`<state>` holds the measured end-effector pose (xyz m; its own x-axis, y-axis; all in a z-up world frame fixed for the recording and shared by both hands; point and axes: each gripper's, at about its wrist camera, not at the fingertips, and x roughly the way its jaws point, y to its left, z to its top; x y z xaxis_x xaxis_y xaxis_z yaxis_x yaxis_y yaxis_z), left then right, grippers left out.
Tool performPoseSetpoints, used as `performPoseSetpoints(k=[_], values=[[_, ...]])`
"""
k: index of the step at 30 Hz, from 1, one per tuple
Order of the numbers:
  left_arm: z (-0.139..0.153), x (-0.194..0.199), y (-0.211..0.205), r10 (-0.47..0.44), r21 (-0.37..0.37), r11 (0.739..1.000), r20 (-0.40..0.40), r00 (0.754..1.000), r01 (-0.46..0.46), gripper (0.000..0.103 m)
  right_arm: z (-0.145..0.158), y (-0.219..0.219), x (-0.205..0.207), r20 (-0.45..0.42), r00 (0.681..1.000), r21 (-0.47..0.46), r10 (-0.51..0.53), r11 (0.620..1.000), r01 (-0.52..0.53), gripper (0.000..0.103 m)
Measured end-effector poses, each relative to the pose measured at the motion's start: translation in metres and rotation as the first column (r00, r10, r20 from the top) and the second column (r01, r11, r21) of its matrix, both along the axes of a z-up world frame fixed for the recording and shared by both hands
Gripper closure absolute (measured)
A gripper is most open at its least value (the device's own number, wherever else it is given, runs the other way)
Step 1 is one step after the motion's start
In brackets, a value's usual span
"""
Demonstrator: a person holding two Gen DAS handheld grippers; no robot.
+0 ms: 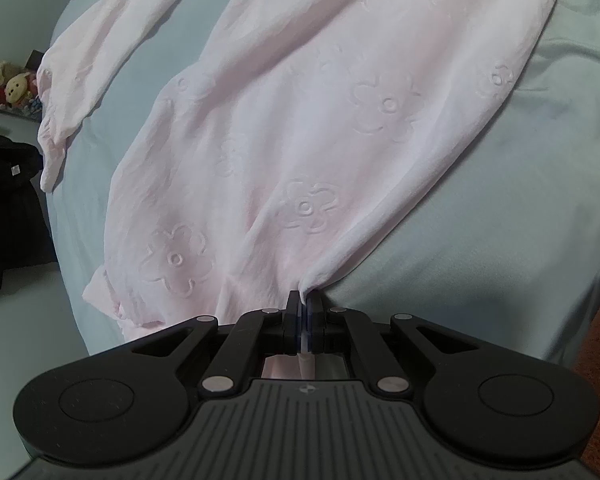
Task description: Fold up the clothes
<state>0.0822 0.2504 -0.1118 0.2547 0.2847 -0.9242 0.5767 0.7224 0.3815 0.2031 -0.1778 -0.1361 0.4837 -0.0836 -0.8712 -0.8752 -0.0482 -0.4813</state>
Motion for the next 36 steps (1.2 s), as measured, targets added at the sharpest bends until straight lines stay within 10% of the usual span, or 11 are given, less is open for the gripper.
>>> performPoseSetpoints(k=[36], values=[[0.081,0.044,0.001,0.053,0.109,0.991,0.247,0.968,-0.083,0.102,0.057,-0.007,0.078,0.233,0.930,0.270,-0.282,0.938,0.217,0.101]])
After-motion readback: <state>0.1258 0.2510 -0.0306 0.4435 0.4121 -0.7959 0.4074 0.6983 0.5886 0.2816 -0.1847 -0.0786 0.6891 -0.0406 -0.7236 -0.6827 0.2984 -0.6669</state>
